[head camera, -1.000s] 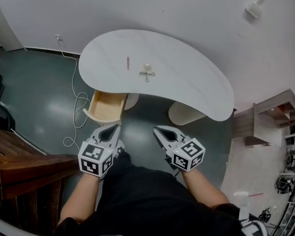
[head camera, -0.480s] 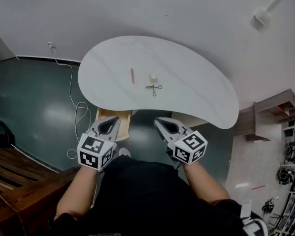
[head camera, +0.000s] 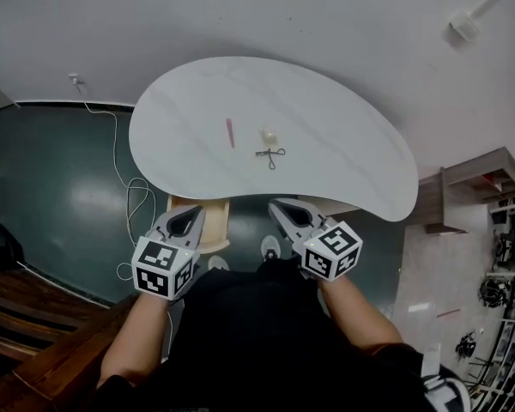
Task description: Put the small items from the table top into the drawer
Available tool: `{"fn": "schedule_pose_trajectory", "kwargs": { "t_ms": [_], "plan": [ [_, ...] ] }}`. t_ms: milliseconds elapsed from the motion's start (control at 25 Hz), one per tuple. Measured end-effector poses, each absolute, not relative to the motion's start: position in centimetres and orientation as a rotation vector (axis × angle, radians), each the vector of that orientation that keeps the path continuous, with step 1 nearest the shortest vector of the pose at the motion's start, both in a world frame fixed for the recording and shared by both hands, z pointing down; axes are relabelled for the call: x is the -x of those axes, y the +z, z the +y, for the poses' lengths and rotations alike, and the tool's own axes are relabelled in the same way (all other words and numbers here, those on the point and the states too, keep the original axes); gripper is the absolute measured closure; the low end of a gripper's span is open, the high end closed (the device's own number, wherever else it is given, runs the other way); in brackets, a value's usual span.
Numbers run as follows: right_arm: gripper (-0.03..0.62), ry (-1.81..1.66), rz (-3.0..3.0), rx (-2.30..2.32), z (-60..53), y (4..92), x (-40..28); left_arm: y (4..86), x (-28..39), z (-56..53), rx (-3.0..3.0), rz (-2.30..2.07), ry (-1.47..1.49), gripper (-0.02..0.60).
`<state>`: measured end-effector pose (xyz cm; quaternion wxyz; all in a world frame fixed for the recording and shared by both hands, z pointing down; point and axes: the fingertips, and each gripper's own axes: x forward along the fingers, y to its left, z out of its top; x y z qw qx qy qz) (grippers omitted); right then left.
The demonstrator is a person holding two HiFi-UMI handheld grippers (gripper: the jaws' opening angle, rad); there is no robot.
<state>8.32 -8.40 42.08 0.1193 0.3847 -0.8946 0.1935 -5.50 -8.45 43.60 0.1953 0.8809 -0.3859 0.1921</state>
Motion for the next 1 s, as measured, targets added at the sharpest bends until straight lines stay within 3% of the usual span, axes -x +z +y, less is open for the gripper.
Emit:
{"fn": "schedule_pose_trajectory", "kwargs": {
  "t_ms": [600,1000],
  "plan": [
    [0.594,0.42,-2.547,-0.951,-16.8,45.2,-12.6,45.1,4.4,-11.5,-2.308,-1.27,0.549,0.566],
    [0.594,0.345,-2.372,-0.825,-22.6,52.7,-16.0,46.5,3.6,-12.3,-2.176,-1.411,0.549,0.566]
  ]
}}
